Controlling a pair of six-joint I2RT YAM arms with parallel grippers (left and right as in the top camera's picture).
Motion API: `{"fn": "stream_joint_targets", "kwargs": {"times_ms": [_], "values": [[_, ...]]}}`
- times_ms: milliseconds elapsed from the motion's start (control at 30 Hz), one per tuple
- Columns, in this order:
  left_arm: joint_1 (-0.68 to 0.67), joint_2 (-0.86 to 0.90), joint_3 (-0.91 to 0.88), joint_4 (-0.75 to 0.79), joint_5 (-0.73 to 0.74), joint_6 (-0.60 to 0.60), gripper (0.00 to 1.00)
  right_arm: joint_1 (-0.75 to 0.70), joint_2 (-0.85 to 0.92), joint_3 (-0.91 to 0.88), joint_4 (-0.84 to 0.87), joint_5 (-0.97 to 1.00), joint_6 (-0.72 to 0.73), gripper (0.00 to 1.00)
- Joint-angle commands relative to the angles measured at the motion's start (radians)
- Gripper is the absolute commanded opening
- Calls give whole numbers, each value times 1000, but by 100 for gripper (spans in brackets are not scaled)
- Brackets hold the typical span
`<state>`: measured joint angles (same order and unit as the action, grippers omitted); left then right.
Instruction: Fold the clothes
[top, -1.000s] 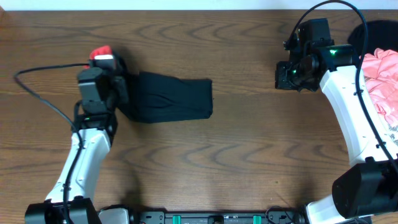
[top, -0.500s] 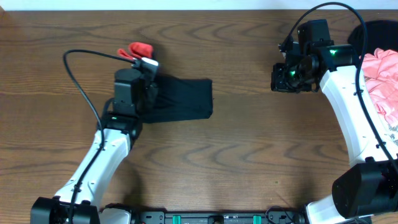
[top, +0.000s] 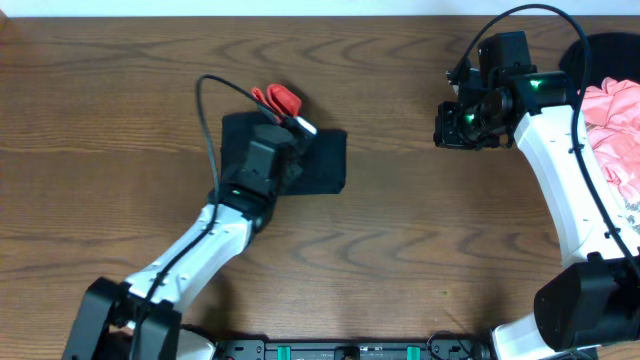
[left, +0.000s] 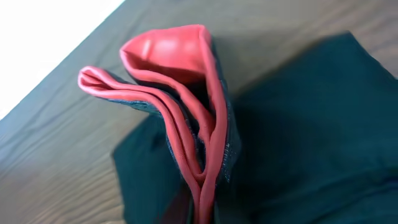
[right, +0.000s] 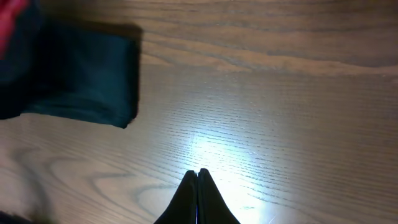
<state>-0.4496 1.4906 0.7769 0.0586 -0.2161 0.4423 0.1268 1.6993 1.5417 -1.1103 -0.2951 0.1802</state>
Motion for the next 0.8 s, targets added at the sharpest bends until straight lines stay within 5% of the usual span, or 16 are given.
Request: {"fn": "stream_joint_targets", "kwargs": {"times_ms": [0, 367, 767], "values": [[-32, 19, 26, 10, -72, 9, 6, 5, -20, 2, -1, -29, 19, 1], [-34, 16, 82, 28, -100, -7, 6, 45, 8, -20, 18, 29, 25, 1], [-34, 11, 153, -13, -123, -17, 6, 141, 188, -143, 231, -25, 25, 1]]}}
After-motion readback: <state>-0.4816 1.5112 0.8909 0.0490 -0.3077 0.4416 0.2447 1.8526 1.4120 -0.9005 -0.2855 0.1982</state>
